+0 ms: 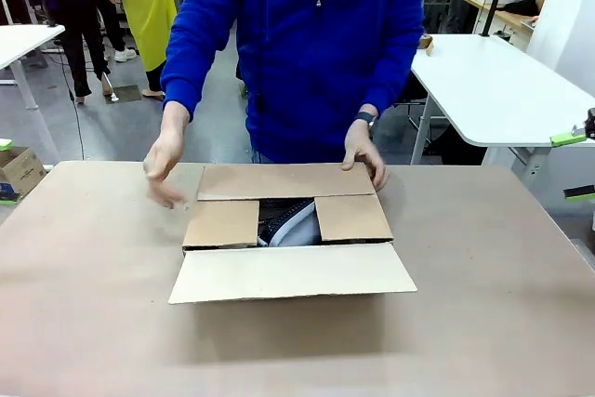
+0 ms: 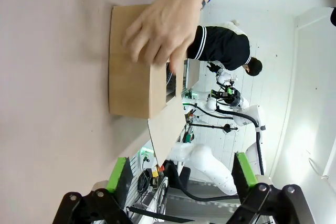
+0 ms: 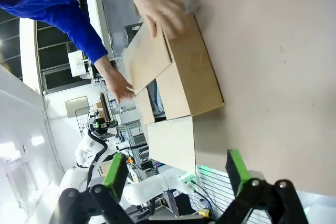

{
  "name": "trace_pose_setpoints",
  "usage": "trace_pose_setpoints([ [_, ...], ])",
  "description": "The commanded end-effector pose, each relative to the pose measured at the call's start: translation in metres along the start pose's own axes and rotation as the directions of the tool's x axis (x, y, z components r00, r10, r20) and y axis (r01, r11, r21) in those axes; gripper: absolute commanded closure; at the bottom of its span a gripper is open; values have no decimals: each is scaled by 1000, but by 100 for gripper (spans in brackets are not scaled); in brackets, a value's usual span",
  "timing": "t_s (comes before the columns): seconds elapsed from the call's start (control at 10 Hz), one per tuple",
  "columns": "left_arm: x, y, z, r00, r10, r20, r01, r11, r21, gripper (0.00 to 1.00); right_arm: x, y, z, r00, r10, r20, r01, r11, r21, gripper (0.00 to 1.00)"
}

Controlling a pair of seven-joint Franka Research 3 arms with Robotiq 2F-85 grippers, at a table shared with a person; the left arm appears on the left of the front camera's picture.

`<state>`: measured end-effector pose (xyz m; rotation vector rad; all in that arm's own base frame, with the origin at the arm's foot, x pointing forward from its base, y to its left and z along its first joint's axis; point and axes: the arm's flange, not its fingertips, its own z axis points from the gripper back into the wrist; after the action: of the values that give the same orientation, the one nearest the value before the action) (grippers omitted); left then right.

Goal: Pack the gift set into the box.
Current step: Press and hold the closed box until the human finishes sealing it.

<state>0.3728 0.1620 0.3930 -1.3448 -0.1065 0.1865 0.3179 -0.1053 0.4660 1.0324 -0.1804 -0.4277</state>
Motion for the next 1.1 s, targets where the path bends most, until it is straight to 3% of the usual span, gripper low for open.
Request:
trace_pose_setpoints([
  [0.0, -3, 0, 0, 1000, 9, 4, -9, 1000, 4, 0, 0, -1, -2, 1000, 26, 6, -26, 999, 30, 0],
  [1.0, -3, 0, 0, 1000, 9, 4, -9, 1000, 4, 0, 0, -1, -2, 1000, 26, 6, -26, 999, 30, 0],
])
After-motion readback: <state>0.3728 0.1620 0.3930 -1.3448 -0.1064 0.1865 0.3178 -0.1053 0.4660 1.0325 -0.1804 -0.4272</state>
